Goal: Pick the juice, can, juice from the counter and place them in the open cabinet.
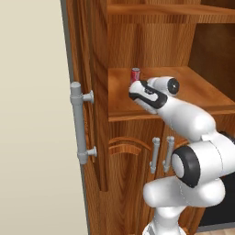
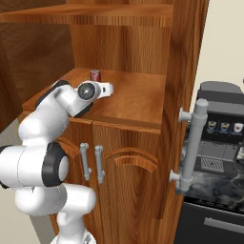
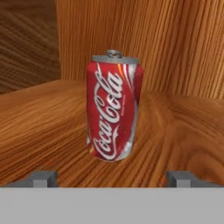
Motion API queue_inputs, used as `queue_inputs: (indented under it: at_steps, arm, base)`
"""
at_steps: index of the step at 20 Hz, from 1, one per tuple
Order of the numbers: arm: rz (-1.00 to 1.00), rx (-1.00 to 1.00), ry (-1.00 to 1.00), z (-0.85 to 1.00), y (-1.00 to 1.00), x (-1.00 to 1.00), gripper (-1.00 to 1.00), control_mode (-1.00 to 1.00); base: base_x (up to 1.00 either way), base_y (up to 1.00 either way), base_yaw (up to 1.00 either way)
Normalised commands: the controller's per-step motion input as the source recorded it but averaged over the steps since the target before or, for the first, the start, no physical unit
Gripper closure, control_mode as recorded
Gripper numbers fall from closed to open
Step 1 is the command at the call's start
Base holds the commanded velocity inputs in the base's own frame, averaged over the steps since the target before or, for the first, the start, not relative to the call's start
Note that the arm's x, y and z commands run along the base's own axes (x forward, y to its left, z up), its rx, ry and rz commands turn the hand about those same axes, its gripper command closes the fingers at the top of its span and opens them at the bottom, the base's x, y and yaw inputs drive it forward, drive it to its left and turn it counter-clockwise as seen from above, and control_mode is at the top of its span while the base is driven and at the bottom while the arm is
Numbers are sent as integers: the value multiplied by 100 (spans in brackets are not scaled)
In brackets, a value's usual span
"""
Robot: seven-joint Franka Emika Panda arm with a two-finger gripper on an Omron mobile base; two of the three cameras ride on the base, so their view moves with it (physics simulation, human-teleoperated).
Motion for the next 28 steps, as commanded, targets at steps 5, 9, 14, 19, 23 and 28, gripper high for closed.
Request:
queue_inputs:
  at_steps: [5,9,14,19,23,28]
  arm:
    - [-14,0,26,24,-3,-42,-100,-100]
    - [-11,1,13,29,-11,-56,-100,-100]
    - [-7,3,3,28,-9,-62,-100,-100]
    - [-2,3,1,19,-12,-70,-100,-100]
    - [0,2,-14,0,-15,-89,-100,-100]
    - [0,5,-23,2,-11,-88,-100,-100]
  base:
    - [0,0,0]
    - [0,0,0]
    - [0,0,0]
    - [0,0,0]
    - [0,0,0]
    - [0,0,0]
